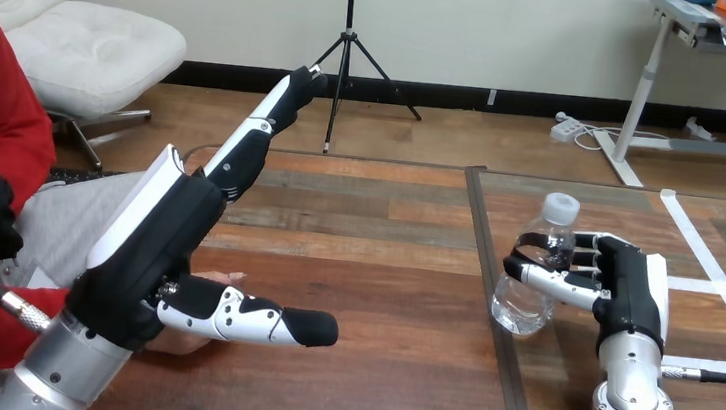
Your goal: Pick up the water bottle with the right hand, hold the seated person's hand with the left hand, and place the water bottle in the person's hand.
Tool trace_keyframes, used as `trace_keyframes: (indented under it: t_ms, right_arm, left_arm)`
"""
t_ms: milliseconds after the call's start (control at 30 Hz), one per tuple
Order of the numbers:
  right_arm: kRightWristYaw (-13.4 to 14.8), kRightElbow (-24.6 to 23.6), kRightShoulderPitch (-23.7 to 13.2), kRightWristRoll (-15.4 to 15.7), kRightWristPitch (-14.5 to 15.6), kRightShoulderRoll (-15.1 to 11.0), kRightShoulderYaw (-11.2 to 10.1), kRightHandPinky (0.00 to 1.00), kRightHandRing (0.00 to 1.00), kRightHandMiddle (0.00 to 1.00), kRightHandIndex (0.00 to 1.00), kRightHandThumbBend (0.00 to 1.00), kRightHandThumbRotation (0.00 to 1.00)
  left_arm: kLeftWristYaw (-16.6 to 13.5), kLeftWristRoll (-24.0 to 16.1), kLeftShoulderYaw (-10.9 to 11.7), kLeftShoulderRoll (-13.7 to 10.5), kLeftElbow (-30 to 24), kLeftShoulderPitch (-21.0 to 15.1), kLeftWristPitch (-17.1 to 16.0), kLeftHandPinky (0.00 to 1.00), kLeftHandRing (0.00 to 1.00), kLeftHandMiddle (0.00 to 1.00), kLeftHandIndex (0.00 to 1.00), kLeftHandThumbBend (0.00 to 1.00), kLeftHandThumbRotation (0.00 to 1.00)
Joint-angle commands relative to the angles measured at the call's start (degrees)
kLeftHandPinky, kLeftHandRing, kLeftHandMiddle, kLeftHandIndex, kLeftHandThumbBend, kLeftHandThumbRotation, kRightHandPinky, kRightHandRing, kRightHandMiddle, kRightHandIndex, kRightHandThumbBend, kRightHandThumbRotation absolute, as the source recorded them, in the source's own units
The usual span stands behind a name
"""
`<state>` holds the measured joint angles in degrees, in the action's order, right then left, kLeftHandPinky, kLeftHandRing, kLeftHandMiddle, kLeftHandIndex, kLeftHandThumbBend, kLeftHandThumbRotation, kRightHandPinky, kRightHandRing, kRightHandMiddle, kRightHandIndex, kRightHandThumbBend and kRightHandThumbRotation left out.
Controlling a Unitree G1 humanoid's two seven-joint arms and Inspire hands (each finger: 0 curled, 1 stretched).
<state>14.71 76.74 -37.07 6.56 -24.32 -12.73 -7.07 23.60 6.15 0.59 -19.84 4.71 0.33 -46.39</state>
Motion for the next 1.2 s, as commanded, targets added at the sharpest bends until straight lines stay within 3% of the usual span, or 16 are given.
trace_keyframes:
  t_ms: [0, 367, 600, 867, 1167]
  right_arm:
    - [-0.2, -2.58, -2.64, -0.39, -4.43, 0.84, -0.21, 0.46, 0.51, 0.53, 0.52, 0.92, 0.0]
    - [-1.83, -3.61, -1.55, -0.62, -7.58, 1.39, 0.06, 0.46, 0.5, 0.53, 0.52, 0.92, 0.0]
    - [-6.45, -4.65, -0.56, -3.04, -9.86, 2.17, -1.12, 0.44, 0.49, 0.52, 0.53, 0.9, 0.0]
    - [-8.26, -6.39, 0.82, -3.48, -11.72, 2.71, -0.76, 0.41, 0.47, 0.51, 0.51, 0.89, 0.0]
    - [-9.81, -8.64, 2.53, -3.68, -13.71, 3.39, -0.57, 0.39, 0.44, 0.49, 0.5, 0.9, 0.0]
  left_arm:
    - [-0.79, -0.34, 1.01, -0.29, -1.6, -2.2, 0.24, 1.0, 1.0, 1.0, 1.0, 1.0, 0.48]
    - [-0.82, -1.28, 1.54, -0.94, -1.85, -1.63, 1.06, 1.0, 1.0, 1.0, 1.0, 1.0, 0.48]
    - [-1.26, -2.96, 2.21, -1.19, -1.92, -1.31, 0.81, 1.0, 1.0, 1.0, 1.0, 1.0, 0.48]
    - [-2.28, -5.25, 3.05, -1.51, -2.68, -0.46, 1.06, 0.99, 1.0, 1.0, 1.0, 1.0, 0.49]
    - [-1.52, -3.74, 3.29, -2.44, -2.13, -0.07, 0.9, 0.99, 1.0, 1.0, 1.0, 1.0, 0.46]
